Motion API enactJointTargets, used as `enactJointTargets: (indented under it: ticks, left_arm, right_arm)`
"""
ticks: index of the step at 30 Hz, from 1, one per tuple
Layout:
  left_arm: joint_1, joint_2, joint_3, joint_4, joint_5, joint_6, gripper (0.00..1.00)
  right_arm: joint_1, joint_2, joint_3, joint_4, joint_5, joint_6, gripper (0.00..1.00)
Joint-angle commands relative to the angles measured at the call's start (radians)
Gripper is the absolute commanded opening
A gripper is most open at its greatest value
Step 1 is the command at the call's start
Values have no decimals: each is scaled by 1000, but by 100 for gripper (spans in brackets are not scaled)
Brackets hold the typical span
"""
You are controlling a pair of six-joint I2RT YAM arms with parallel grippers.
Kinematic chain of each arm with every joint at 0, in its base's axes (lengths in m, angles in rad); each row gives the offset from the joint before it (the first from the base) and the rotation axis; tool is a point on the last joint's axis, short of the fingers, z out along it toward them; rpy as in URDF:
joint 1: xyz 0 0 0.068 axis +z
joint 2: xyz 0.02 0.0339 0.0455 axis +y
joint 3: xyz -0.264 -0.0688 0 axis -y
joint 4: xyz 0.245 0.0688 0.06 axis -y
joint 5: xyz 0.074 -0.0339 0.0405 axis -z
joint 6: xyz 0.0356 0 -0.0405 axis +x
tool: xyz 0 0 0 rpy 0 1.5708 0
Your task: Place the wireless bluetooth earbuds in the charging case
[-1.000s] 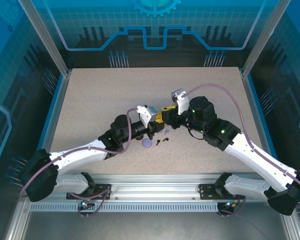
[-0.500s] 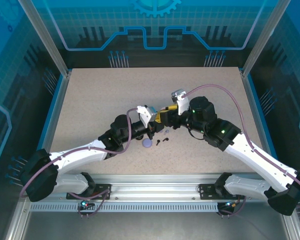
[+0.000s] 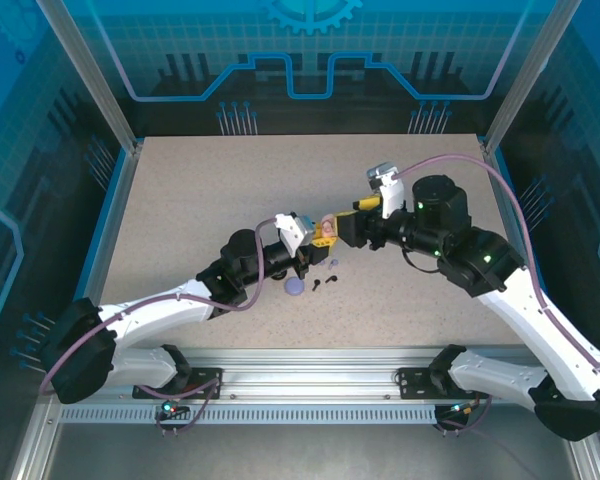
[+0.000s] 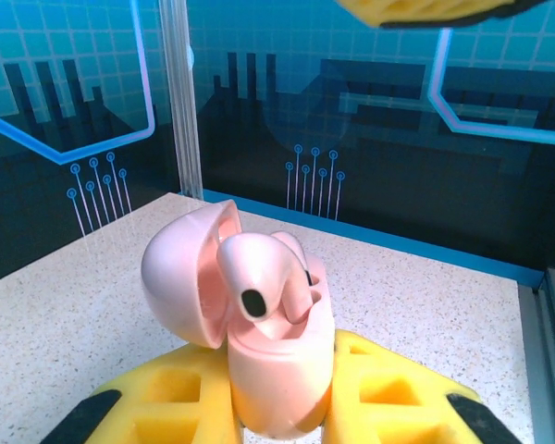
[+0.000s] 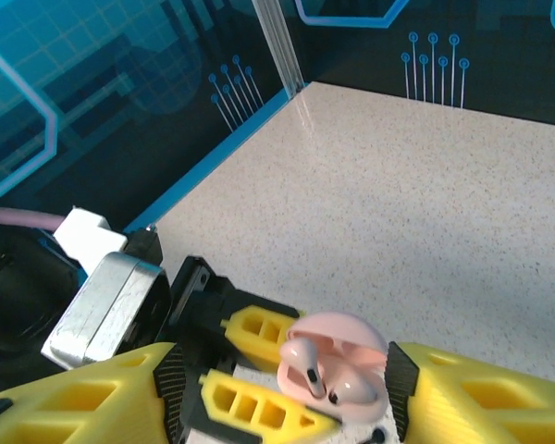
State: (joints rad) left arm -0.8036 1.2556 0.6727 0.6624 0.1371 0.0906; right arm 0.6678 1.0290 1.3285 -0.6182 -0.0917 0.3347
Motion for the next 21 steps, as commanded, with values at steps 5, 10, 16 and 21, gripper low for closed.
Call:
enactJointTargets:
  ticks: [5, 10, 16, 21]
  left_arm:
    - [-6, -18, 36, -15, 47, 90, 17]
    - [-7, -7, 48, -18, 55, 97, 17]
    - [-8, 2, 63, -37, 60, 107, 17]
    - [-9, 3, 64, -40, 59, 104, 17]
  right_arm:
    - [-74, 65, 130, -260, -182, 14, 62]
    - [-74, 124, 158, -255, -241, 67, 48]
    - [-52, 190, 188, -257, -231, 71, 43]
    - [-37, 203, 195, -244, -212, 67, 43]
